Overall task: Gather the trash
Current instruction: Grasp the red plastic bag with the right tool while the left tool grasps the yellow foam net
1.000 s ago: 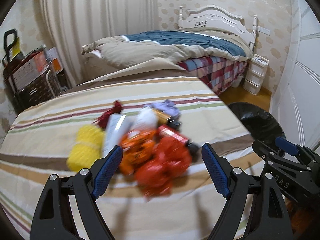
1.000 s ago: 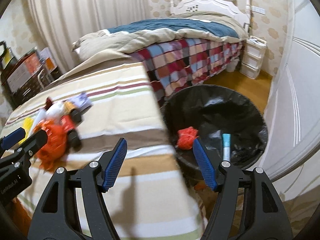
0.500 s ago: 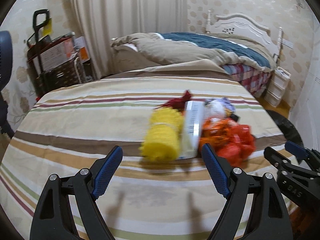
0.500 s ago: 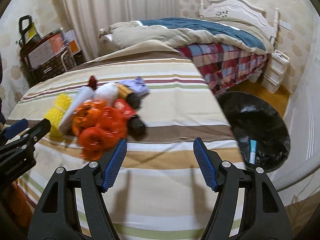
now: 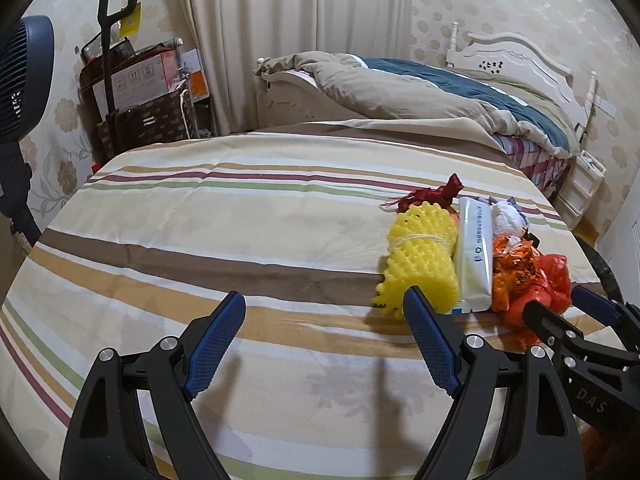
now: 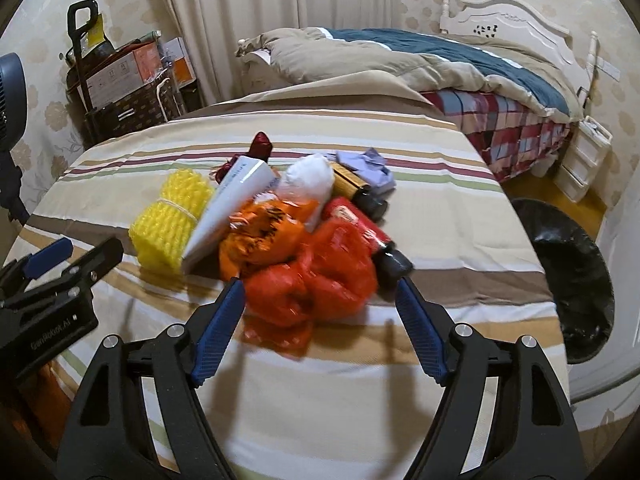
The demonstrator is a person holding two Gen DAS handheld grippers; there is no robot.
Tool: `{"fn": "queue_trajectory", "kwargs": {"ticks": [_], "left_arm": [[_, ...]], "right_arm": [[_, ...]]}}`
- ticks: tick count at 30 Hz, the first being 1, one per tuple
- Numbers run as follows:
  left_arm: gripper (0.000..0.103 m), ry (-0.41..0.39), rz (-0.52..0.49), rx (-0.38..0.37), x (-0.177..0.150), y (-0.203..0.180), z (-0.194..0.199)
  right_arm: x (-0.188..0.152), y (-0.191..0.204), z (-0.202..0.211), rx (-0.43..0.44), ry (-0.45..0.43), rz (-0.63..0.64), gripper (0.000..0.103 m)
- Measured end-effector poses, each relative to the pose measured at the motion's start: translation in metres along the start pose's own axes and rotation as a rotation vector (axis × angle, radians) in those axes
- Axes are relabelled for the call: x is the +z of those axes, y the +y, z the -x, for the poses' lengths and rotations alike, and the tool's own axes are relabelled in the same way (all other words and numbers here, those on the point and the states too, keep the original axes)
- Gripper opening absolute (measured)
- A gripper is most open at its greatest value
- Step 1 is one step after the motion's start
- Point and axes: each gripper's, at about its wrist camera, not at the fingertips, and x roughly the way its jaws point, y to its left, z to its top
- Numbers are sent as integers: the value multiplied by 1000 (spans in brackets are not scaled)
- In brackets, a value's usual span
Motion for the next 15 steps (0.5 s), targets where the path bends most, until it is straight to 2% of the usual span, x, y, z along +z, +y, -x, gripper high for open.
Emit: {"fn": "queue_trajectory", "kwargs": {"ticks": [4,8,15], "left_arm": [[81,5,-2,-11,1,0,-2],[82,5,-18,-18,3,-3,-5],[84,-3,-29,-59,6,-12,-6]], "right_arm": [[3,7,-10,-9,18,12,75],[0,9,-14,-12,34,29,67],[-5,4,-6,-25,21,32,65]]}}
